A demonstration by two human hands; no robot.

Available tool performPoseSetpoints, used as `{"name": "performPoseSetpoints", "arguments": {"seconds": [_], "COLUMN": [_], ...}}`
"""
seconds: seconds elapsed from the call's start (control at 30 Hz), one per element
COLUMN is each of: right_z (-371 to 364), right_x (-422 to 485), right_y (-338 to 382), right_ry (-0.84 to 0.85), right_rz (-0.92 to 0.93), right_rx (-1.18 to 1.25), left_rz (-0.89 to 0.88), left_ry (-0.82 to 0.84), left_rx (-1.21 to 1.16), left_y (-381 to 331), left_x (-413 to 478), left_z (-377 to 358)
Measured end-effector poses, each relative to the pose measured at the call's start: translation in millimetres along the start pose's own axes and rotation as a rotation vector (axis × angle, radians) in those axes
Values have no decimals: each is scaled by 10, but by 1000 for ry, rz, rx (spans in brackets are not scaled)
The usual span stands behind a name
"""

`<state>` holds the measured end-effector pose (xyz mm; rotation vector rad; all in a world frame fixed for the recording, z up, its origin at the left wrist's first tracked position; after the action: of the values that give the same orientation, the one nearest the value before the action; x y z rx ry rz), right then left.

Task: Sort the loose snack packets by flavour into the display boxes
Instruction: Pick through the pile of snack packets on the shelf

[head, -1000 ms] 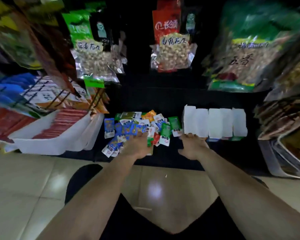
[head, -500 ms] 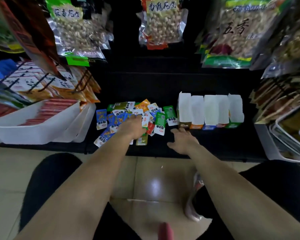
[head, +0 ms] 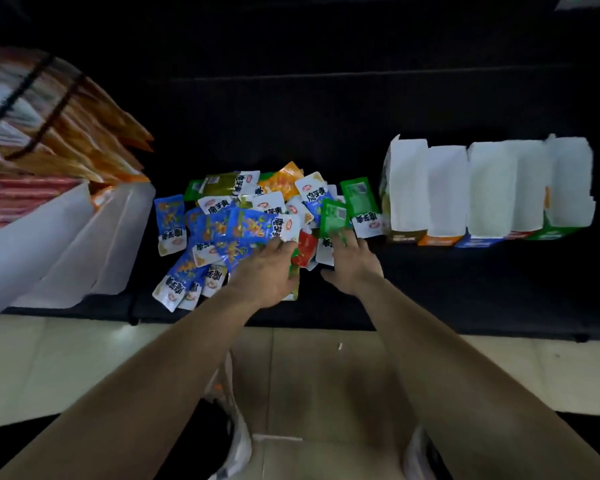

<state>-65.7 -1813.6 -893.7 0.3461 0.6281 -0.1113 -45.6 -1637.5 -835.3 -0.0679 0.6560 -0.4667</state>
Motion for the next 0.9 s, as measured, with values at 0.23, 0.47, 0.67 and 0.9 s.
{"name": "performPoseSetpoints", "arguments": {"seconds": [0.23, 0.47, 0.67, 0.9], "right_z": [-122, 398, 899, 573], "right_x": [91, -481, -826, -162], "right_y": [-65, -200, -233, -290], "right_ry": [-226, -263, -302, -218], "right_rz": [116, 225, 272, 112], "right_rx": [-127, -196, 69, 255], "left_rz": [-21, -68, -149, -1], "left_ry": [-76, -196, -111, -198], "left_rx": [-103, -271, -525, -669], "left_y": [115, -95, -438, -20], "left_x": [63, 56, 44, 48], "left_z": [-117, 37, 70, -55]}}
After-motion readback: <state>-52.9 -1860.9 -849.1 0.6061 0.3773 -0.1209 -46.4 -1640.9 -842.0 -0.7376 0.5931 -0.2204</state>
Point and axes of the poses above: each hand's wrist, its own x-axis towards the middle knuckle, its own z-axis out of the back of the hand, y = z × x, the point moved 3 cm from there along x, towards the middle knuckle, and after that the axes turned 10 degrees about y, right-handed, at the moved point
